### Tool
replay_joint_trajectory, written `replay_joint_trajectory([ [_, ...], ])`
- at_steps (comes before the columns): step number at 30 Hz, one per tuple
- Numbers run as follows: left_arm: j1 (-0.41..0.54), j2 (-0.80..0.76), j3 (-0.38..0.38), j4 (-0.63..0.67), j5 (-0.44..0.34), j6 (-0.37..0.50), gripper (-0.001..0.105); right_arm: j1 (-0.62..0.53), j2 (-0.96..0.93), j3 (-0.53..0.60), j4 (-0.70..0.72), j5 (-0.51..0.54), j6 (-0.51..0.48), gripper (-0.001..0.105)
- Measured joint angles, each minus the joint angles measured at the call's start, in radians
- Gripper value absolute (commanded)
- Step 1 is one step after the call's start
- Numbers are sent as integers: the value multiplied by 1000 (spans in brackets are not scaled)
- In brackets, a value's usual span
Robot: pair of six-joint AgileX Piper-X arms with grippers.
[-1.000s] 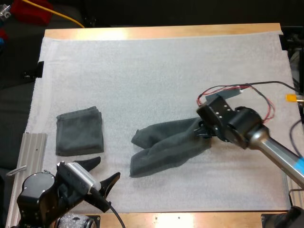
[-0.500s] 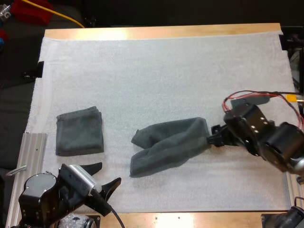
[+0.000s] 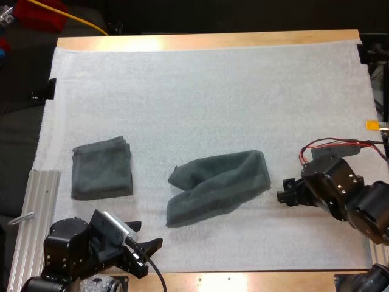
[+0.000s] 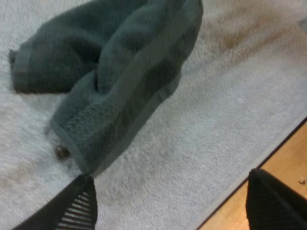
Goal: Pick towel from pile, fold and stack
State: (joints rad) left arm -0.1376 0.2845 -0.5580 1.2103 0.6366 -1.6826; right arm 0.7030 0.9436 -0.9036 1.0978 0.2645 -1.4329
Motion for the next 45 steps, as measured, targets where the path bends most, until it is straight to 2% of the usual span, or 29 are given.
replay_joint_trajectory([
  [3, 0, 0, 8, -1, 5, -18, 63, -28, 0, 28, -51, -34, 2, 78],
  [7, 0, 0, 9, -10, 5, -34, 63, -146, 0, 58, -116, -108, -13, 78],
  [13, 0, 84, 9, -23, 6, -94, 63, -330, 0, 114, -209, -347, -100, 78],
  [16, -3, 159, 9, -48, 11, -125, 63, -374, 6, 139, -244, -383, -124, 78],
  [19, -5, 243, 9, -71, 12, -143, 63, -387, 24, 148, -268, -412, -151, 78],
  [24, -5, 393, 9, -109, 38, -187, 63, -386, 102, 148, -319, -525, -168, 78],
  [31, -5, 608, 9, -117, 74, -196, 63, -386, 251, 148, -335, -563, -175, 78],
  [45, -5, 850, 9, -212, 77, -196, 63, -386, 424, 148, -423, -733, -183, 78],
])
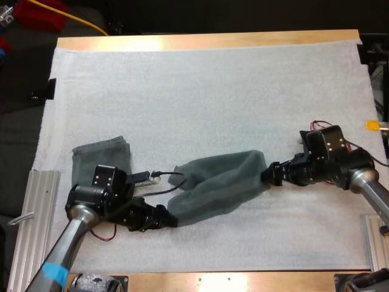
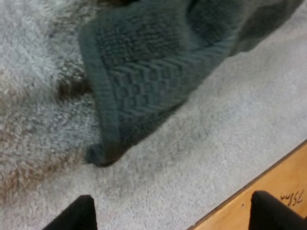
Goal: Pick towel from pile, fold and stack
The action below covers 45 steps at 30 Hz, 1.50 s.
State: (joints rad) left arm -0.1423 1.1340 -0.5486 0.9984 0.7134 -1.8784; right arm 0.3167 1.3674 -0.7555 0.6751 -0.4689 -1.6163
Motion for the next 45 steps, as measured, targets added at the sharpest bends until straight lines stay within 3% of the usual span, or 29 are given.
replay_joint_trajectory([
  [11, 0, 26, 0, 19, 5, 19, 63, 0, 44, 69, -81, -40, -48, 78],
  [23, 0, 26, 0, 36, 20, 23, 63, 12, 162, 69, -184, -134, -49, 77],
  [29, 0, 26, 0, 51, 20, 38, 63, 19, 165, 69, -235, -157, -44, 53],
  [34, 0, 26, 0, 51, 20, 38, 63, 19, 165, 69, -218, -157, -38, 40],
  [45, 0, 26, 0, 34, 20, 38, 63, 19, 165, 69, -94, -183, -38, 37],
])
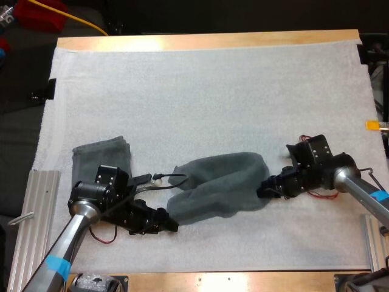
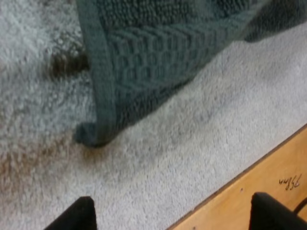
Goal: Pick towel from pile, fold and stack
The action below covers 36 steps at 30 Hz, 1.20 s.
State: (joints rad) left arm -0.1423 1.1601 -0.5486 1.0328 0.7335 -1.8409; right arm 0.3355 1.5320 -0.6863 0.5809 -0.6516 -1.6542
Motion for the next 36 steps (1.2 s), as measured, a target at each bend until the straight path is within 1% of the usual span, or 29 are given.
replay_joint_trajectory([
  [4, 0, 0, 0, -24, 0, 0, 63, 0, 0, 0, 54, -45, 0, 38],
  [7, 0, 0, 0, -45, 0, 0, 63, 0, 0, 0, 69, -55, 0, 37],
  [9, 0, 0, 0, -57, 0, 0, 63, 0, 0, 0, 70, -57, 0, 34],
  [12, 0, 0, 0, -69, 0, 0, 63, 0, 0, 0, 81, -57, 1, 19],
  [14, 0, 0, 0, -75, 0, 0, 63, 0, 0, 0, 92, -57, 1, 3],
  [15, 0, 0, 0, -85, 0, 0, 63, 0, 0, 0, 93, -57, 2, 0],
  [22, 0, 18, 0, -161, -4, -4, 63, 0, 0, 0, 95, -59, 19, 1],
  [26, 0, 80, 0, -198, -4, -8, 63, 0, 0, 0, 95, -61, 25, 1],
  [31, 0, 195, 0, -221, -2, -5, 63, 0, 0, 0, 95, -61, 36, 1],
  [33, 0, 239, 0, -245, 31, -5, 63, 0, 0, 0, 95, -61, 38, 1],
  [36, 0, 285, 0, -275, 112, -5, 62, 0, 0, 0, 95, -61, 38, 1],
])
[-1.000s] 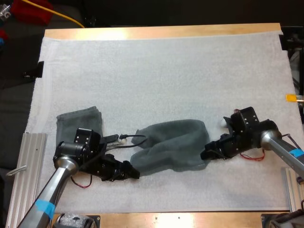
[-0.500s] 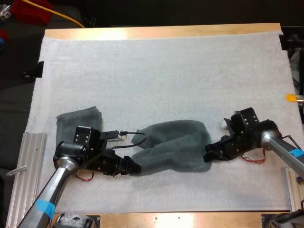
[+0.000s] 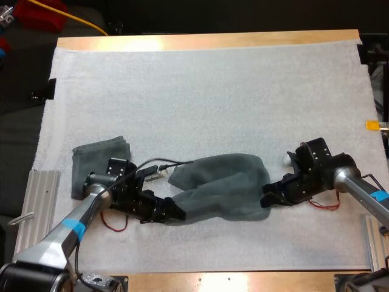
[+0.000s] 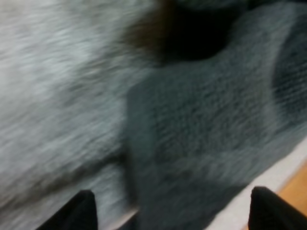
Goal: Pick towel from pile, fold and stack
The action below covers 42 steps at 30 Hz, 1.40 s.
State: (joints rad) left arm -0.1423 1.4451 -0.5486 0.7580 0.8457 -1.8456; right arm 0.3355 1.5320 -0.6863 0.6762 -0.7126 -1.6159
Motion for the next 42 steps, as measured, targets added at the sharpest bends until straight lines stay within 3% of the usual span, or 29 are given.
replay_joint_trajectory([
  [4, 0, 30, 0, -1, 32, 0, 50, 0, 0, 0, 0, 0, 8, 1],
  [10, 0, 31, -2, 8, 39, 2, 2, 0, 0, 0, 4, -9, 22, 1],
  [11, 0, 31, -2, 14, 39, 14, 0, 0, 0, 0, 6, -26, 22, 1],
  [20, 0, -101, -85, 184, 39, 118, 0, 0, -131, 0, 73, -56, 42, 1],
  [29, 0, -288, -255, 361, 40, 133, 0, 32, -411, -10, 87, -56, 199, 1],
  [36, -5, -396, -396, 476, 27, 136, 0, 123, -581, -121, 89, 13, 325, 1],
  [42, -90, -487, -432, 536, -32, 114, 0, 224, -649, -215, 91, 85, 419, 1],
])
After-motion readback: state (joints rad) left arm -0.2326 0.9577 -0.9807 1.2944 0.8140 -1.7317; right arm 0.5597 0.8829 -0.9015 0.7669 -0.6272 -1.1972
